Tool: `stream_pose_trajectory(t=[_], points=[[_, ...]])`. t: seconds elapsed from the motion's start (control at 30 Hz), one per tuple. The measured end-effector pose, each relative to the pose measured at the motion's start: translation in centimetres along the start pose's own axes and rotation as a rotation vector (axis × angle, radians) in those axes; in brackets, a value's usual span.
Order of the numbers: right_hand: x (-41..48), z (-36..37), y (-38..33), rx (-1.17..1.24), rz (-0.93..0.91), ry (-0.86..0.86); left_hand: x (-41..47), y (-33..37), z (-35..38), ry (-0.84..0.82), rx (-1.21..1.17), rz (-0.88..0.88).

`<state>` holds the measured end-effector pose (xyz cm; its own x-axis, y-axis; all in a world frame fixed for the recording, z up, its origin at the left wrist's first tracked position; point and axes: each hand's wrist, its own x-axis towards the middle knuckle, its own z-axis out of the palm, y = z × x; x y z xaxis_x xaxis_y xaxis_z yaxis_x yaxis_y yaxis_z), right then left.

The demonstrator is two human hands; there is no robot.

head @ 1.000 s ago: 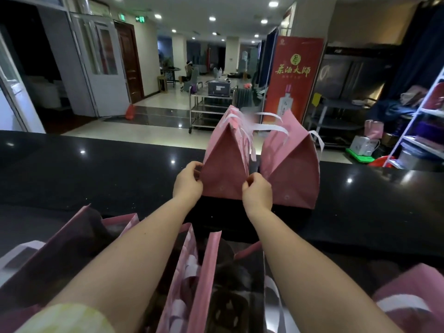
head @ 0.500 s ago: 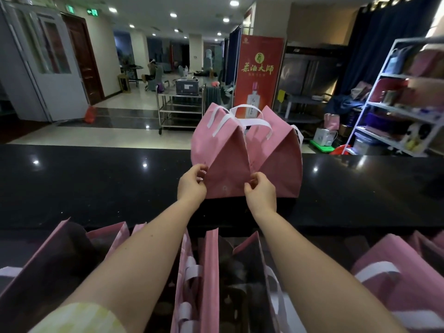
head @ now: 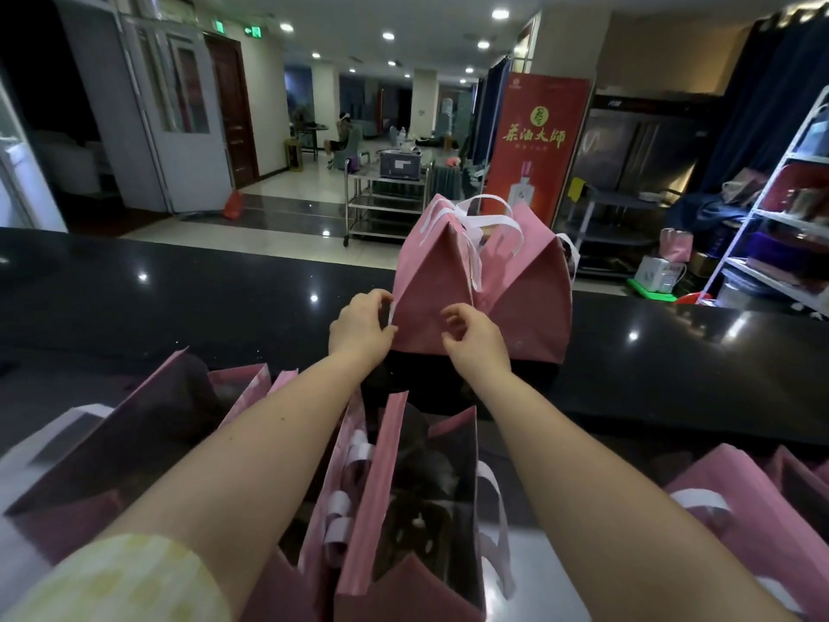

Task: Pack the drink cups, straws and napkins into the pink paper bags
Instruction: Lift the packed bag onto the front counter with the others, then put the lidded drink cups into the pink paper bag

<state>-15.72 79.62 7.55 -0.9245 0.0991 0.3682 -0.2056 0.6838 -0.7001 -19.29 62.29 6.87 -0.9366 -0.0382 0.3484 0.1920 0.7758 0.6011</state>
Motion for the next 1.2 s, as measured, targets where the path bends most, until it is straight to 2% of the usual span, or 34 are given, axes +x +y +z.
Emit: stream_pose_trajectory(t=[0.23,0.53,0.73,0.87,1.0,1.2], points=[[-3.3,-0.4,-4.3,-0.108,-0.214,-0.166,-6.3,0.7,-6.0,-0.026,0.459,0.140],[-11.3,2.4,-10.8,-0.220,-0.468,-0.393,-16.9,-3.4,-12.6,0.126,0.678,-0.059],[-15.4,5.6,-13.1,-0.239,-0.532,-0.525,-21.7,-8.0,-15.1,0.177,0.599,-0.253],[-17.1,7.8,-14.1,-0.206,-0.533,-0.526,-23.0,-11.7,-15.1,0.187,0.539,-0.313],[-18.2,9.9,-15.9,-0.188,-0.478,-0.509,-23.5,-14.6,-14.9,0.138,0.498,-0.217],[-19.7,13.4,-17.6,-0.262,-0.420,-0.413,-25.0,-18.1,-14.8,0.274,0.350,-0.002]])
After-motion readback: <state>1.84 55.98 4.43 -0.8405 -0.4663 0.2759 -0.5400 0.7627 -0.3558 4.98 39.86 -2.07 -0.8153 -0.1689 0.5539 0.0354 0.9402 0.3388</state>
